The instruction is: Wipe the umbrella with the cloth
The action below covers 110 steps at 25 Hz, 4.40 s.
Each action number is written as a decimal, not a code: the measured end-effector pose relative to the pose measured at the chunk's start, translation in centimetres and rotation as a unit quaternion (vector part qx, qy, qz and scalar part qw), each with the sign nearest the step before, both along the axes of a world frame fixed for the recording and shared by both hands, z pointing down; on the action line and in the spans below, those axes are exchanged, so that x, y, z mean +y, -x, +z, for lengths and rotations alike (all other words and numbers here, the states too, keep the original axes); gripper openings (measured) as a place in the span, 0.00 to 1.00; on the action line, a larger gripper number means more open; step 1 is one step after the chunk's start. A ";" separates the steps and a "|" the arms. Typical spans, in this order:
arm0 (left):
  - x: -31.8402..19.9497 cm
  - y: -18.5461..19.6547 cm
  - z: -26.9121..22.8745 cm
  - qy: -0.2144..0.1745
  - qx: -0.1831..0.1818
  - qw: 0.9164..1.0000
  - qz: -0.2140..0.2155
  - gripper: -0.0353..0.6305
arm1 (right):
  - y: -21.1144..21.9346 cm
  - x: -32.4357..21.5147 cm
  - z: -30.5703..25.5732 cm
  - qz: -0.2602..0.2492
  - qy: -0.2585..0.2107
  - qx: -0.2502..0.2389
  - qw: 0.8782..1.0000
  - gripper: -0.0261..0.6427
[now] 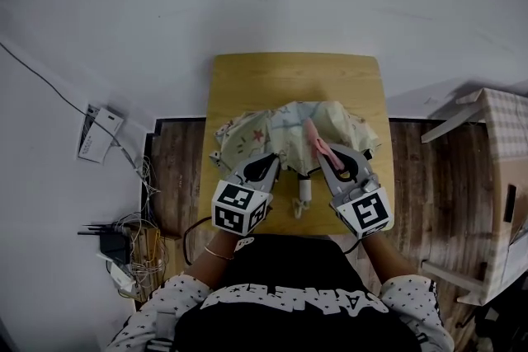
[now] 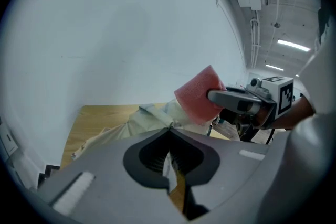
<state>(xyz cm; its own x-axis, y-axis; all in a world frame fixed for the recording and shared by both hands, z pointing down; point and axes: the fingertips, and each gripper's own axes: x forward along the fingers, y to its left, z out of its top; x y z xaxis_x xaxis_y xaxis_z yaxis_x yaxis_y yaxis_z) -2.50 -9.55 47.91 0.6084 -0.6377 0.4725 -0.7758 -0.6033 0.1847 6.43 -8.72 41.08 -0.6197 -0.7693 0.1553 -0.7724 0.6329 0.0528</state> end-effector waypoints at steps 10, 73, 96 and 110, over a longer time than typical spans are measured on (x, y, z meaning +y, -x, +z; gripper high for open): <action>-0.2 4.3 -0.2 0.017 0.017 0.999 0.028 0.06 | 4.0 -2.5 -0.3 0.010 -0.019 0.020 1.000 0.09; -1.7 9.6 0.4 0.034 0.029 0.999 0.016 0.06 | 14.5 3.5 4.4 -0.260 0.038 0.064 0.963 0.09; -2.4 10.6 0.7 0.046 0.026 0.999 0.010 0.06 | 7.1 -8.5 6.0 -0.053 0.015 0.164 0.985 0.09; -2.3 10.7 0.9 0.045 0.023 0.999 0.014 0.06 | 8.7 -3.8 9.3 -0.111 0.055 0.182 0.975 0.09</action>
<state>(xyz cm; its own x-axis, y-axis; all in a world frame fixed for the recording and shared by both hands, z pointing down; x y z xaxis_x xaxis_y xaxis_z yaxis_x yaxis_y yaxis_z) -13.21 -11.88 48.79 0.6483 -0.5763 0.4975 -0.7479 -0.6042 0.2747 -2.27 -12.53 50.41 -0.6577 -0.5889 0.4698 -0.5580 0.7998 0.2213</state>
